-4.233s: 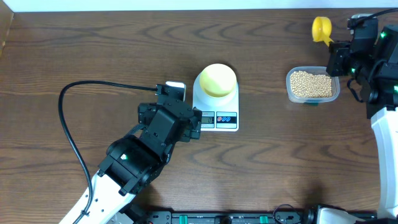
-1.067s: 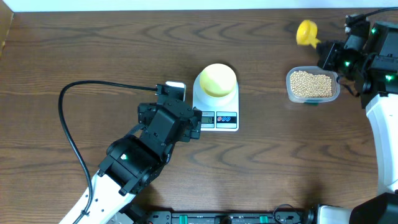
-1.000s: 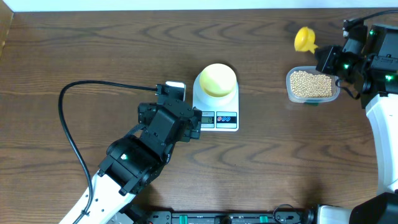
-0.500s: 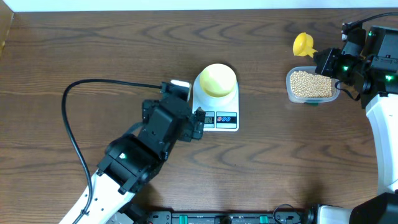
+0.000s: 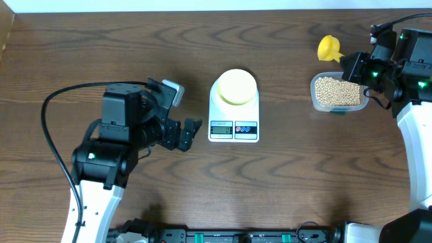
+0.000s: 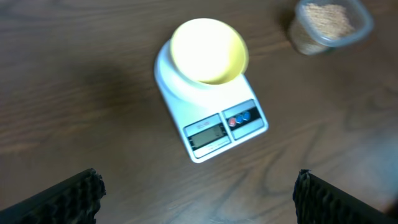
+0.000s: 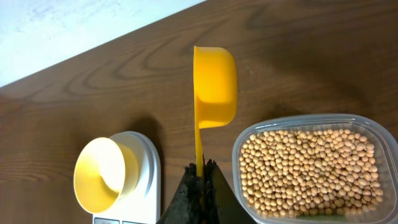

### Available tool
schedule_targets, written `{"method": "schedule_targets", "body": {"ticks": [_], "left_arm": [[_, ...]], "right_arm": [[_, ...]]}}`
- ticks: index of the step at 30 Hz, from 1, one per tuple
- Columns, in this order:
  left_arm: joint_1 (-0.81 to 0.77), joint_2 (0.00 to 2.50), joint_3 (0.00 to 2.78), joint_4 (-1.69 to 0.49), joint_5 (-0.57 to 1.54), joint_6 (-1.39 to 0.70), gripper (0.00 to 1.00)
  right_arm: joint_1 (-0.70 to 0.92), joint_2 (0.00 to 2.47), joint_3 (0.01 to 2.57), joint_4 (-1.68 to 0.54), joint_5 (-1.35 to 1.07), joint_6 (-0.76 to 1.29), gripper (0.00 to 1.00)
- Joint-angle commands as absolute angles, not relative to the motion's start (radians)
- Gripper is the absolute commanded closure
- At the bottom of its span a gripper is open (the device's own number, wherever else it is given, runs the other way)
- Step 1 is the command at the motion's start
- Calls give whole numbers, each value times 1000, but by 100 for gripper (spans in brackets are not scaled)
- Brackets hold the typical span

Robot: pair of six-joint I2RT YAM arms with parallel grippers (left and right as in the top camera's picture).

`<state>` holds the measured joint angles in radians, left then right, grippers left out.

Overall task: Scoop item into bowl and weigh 50g on scale
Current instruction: 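Retract the left gripper further left away from the scale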

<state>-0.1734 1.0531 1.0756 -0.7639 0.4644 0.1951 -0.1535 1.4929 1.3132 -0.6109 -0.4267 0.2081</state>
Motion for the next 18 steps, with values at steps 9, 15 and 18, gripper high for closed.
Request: {"method": "schedule_targets", "body": {"ticks": [9,15,18], "left_arm": [[-167,1151,1081,-760,816,374,0],[-191,1169,1081,-748,741,402,0],[-191,1169,1081,-738,592,376,0]], "right_arm": [[-163,1481,1327,-618,-437,194,99],[-163,1481,1327,-628,-437,194,99],[-163,1481,1327,-638,-437,194,99]]}}
